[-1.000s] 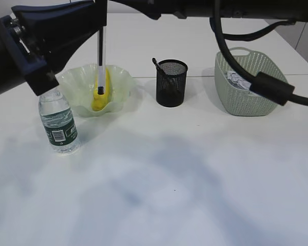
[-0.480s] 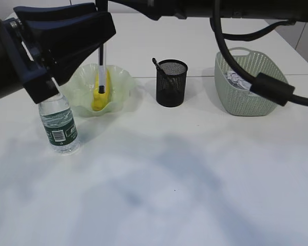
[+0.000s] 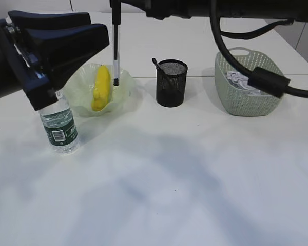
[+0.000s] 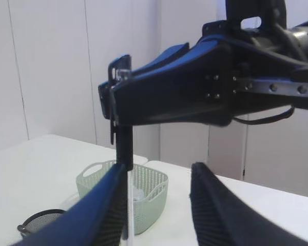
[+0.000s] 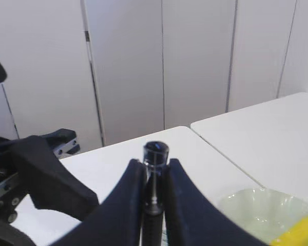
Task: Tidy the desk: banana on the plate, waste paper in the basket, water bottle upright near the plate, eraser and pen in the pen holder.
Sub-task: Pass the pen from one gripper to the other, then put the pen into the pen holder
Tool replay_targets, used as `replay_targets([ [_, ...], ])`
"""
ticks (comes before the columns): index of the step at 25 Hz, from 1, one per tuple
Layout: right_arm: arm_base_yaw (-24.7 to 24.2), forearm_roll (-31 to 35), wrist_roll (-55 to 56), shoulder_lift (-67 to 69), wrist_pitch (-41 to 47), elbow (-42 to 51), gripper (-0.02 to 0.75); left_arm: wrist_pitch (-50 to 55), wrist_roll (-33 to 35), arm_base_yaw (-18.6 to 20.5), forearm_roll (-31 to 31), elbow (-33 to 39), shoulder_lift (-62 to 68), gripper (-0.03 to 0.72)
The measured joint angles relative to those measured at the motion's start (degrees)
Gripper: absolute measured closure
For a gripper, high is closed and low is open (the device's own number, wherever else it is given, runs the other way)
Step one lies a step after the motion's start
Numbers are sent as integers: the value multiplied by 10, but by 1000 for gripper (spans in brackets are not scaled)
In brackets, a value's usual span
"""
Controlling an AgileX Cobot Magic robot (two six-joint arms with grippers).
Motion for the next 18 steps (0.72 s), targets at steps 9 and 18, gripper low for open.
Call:
replay_targets([
  [9,0,5,-44,1,-125,0,671,30,4,0,-4,0,-12,390],
  [18,-61,8,-64,1,-150,0,671,41,5,0,-6,0,-12,390],
])
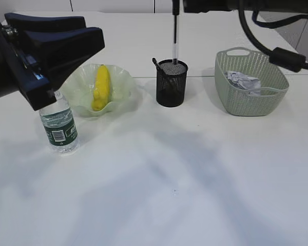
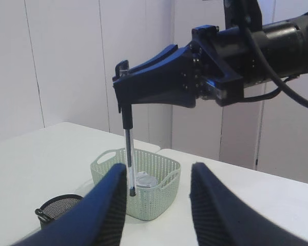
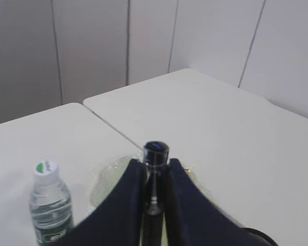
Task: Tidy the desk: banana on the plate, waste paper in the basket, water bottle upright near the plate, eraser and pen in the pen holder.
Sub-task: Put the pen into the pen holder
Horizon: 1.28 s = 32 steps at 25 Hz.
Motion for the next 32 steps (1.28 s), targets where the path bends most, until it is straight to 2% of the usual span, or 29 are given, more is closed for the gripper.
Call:
replay_targets([
  [8,-68,1,3,31,33,-24,671,3,0,0,0,0,0,390],
  [19,-69,1,-11,160,41,-111,671,53,0,0,-20,0,0,390],
  [32,-74,1,-17,327,41,-266,671,99,0,0,-22,0,0,390],
])
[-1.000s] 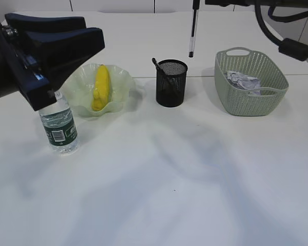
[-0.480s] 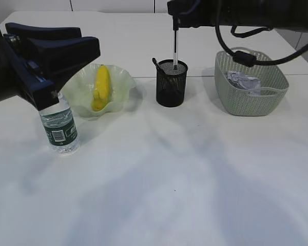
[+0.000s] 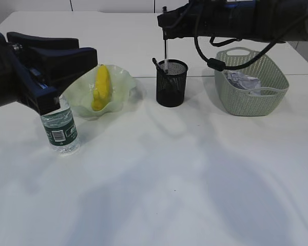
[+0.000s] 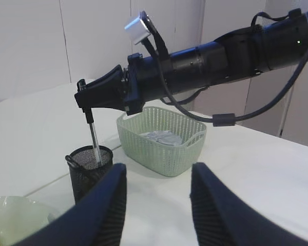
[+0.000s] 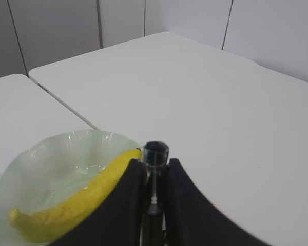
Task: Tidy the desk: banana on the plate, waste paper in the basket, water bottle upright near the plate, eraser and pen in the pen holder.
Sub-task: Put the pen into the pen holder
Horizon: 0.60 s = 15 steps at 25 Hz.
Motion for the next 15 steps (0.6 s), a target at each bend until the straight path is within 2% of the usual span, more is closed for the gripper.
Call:
replay_targets([
  [15,-15,0,-24,57,-4,-62,671,17,0,0,-2,0,0,390],
])
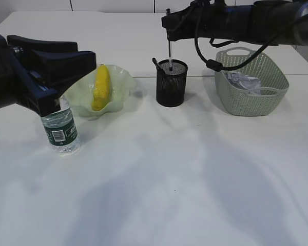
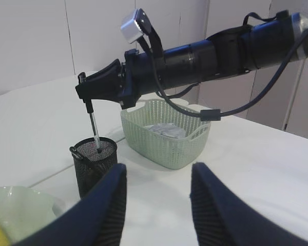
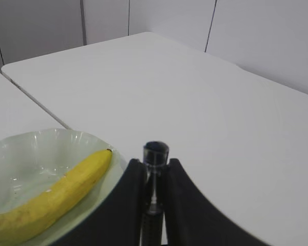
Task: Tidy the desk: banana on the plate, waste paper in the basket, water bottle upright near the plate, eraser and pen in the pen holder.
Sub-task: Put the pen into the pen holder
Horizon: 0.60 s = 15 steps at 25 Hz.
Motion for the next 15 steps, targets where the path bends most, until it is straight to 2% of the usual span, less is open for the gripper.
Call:
replay_targets([
  [7,0,0,0,57,-13,-60,671,0,0,0,-1,0,0,390],
  [12,0,0,1,66,-16,-66,668,0,0,0,-1,0,0,390],
  [15,0,0,3,66,-16,-67,641,0,0,0,-1,0,0,390],
])
